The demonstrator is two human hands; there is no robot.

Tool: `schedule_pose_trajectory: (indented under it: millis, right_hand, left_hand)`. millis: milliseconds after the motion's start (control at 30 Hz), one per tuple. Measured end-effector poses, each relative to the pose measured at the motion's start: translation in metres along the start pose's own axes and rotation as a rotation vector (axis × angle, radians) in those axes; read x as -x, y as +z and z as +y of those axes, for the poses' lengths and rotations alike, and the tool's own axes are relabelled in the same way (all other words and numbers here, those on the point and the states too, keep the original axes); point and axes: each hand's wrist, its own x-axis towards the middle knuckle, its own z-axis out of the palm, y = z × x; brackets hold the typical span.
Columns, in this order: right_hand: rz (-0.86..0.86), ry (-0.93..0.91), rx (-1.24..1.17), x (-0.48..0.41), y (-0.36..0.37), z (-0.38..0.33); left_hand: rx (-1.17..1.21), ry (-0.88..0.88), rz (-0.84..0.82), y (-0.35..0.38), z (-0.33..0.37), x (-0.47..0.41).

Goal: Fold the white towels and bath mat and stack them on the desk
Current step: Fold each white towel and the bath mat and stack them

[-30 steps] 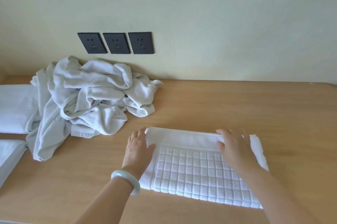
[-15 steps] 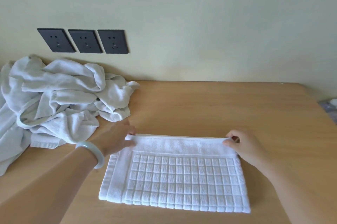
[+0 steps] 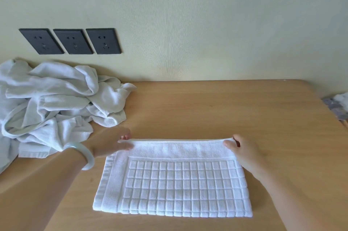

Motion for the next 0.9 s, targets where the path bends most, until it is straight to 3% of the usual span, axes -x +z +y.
schedule_pose_trajectory:
  millis: [167, 300, 400, 467, 533, 600, 700, 900]
  right_hand:
    - [0.213, 0.081, -0.007, 0.002, 0.023, 0.002]
    - [0.393, 0.064, 0.124, 0.003, 0.043, 0.003]
    - [0.526, 0.053, 0.344, 0.001, 0.039, 0.001]
    - [0.584, -0.071, 0.473, 0.010, 0.046, -0.015]
    - [0.471, -0.341, 0.466, 0.028, 0.068, -0.039]
    - [0.271, -0.512, 0.534, 0.040, 0.097, -0.044]
    - [0.146, -0.357, 0.594, 0.036, 0.099, -0.016]
    - [0.100, -0.264, 0.622, 0.029, 0.079, 0.002]
  left_hand:
    - [0.205, -0.155, 0.081, 0.002, -0.008, -0.006]
    - [0.039, -0.375, 0.149, 0.013, -0.002, -0.014]
    - [-0.176, -0.370, 0.386, 0.025, 0.022, -0.005]
    - [-0.331, -0.200, 0.632, 0.046, 0.054, 0.004]
    - [-0.384, 0.018, 0.665, 0.077, 0.091, 0.012]
    - [-0.379, 0.085, 0.517, 0.106, 0.103, 0.013]
    - [-0.300, -0.115, 0.360, 0.116, 0.080, 0.014]
    - [-0.092, -0.354, 0.409, 0.104, 0.051, 0.027]
